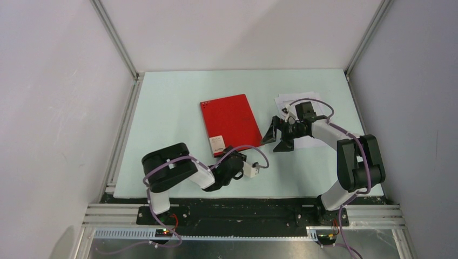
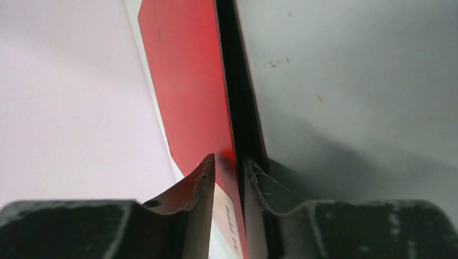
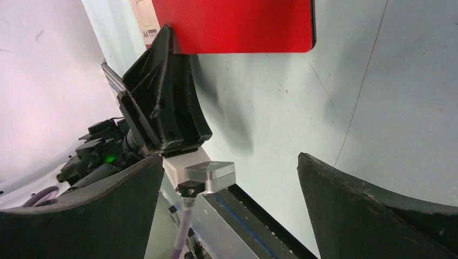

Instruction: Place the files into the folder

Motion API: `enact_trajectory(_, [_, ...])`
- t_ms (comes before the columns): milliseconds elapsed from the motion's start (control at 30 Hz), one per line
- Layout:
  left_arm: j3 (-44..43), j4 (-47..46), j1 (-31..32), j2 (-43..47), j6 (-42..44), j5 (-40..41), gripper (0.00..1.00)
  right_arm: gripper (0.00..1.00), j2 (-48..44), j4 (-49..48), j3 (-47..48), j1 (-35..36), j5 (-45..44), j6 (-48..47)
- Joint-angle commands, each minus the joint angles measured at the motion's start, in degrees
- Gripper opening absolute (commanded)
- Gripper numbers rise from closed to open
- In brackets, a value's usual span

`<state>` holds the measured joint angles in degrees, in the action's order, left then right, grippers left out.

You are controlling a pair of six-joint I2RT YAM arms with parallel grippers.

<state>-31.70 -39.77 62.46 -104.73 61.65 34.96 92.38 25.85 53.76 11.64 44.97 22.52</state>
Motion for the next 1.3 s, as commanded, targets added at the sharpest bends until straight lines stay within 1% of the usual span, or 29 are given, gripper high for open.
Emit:
enact_trajectory(0, [-1.0, -8.0, -0.7, -2.1, 4.4, 2.1, 0.19, 0.99, 0.4, -1.2, -0.2, 0.5, 2.2, 0.7])
enact_trajectory(33, [-1.0, -8.5, -0.7, -2.0, 4.4, 2.2, 0.14, 0.99, 0.6, -1.4, -0.2, 0.5, 2.6, 0.8])
enact_trajectory(67, [-0.9, -8.8, -0.8, -2.0, 4.4, 2.6, 0.06, 0.99, 0.9, -2.2, -0.2, 0.4, 3.2, 1.1])
enact_trajectory(133, [-1.0, -10.1, -0.7, -1.8, 4.8, 3.5, 0.01, 0.99, 1.9, -3.8, -0.2, 0.3, 4.4, 2.0])
enact_trajectory(233, [-0.3, -13.9, -0.8, -1.3, 6.0, 4.7, 0.0, 0.99, 2.6, -6.8, -0.2, 0.3, 5.0, 4.3])
enact_trajectory(333, [0.3, -17.6, -0.8, -0.4, 7.1, 5.8, 0.0, 0.99, 4.3, -11.6, 0.6, 0.2, 7.7, 8.0])
enact_trajectory(500, [0.9, -19.1, -0.8, 0.8, 7.3, 6.7, 0.0, 1.0, 7.7, -17.0, 3.9, -0.1, 9.4, 11.9])
enact_trajectory(700, [1.6, -20.1, -0.8, 0.3, 7.7, 7.2, 0.0, 1.0, 13.9, -18.1, 9.7, -1.2, 7.3, 13.7])
enact_trajectory(767, [1.8, -20.2, -0.8, 0.4, 7.7, 7.3, 0.0, 0.98, 15.7, -19.0, 11.7, -1.6, 7.6, 14.4])
enact_trajectory(933, [2.3, -20.6, -1.0, 0.3, 7.8, 7.3, 0.0, 0.9, 20.2, -21.0, 16.1, -1.6, 8.9, 16.2])
enact_trajectory(1267, [1.7, -20.8, -1.5, -0.3, 7.8, 7.4, 0.0, 0.85, 24.8, -23.2, 19.4, 0.3, 11.1, 19.5])
